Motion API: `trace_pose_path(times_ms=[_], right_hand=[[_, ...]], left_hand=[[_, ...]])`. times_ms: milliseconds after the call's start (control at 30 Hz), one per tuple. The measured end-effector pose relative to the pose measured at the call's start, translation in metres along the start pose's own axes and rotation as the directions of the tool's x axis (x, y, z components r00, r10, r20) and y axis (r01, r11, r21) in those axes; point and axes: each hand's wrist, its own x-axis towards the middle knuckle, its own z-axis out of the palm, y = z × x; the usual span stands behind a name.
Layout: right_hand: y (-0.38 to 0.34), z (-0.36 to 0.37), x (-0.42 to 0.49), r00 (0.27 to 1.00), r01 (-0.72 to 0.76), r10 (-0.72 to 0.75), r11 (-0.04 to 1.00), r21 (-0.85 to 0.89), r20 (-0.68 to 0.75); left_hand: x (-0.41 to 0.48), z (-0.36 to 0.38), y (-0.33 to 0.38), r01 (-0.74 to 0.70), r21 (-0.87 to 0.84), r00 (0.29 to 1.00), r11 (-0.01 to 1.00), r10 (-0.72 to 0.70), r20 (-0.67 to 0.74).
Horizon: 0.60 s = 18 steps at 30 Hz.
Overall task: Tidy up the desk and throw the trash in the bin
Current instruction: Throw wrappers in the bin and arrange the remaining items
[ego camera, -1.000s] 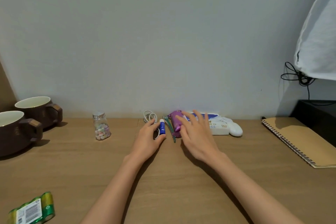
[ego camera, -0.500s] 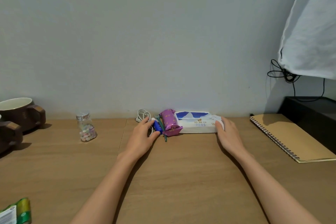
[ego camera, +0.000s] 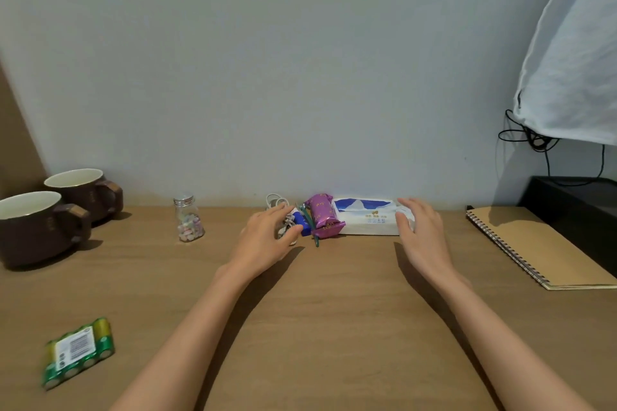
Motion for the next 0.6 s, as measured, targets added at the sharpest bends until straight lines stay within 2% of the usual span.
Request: trace_pose_path(times_ms=[300, 467, 600], right_hand=[[-0.112, -0.012, -0.074, 0.956, 0.25, -0.273, 0.949, 0.191, 0.105], [-0.157, 0.007, -0.118, 0.908, 0.308, -0.373, 0.904, 0.298, 0.192], [-0.188, 0.035, -0.129, 0.864, 0.364, -0.436, 0.886, 0.286, 0.253]], left_hand=[[-0.09, -0.09, 0.006, -0.066, 0.053, 0.973, 0.996, 0.075, -0.218], [-0.152, -0.126, -0.026, 0.06, 0.132, 0.966, 0.989, -0.024, -0.259], [-0.182, -0.135, -0.058, 0.218, 0.183, 0.97, 0.959, -0.191, -0.153]])
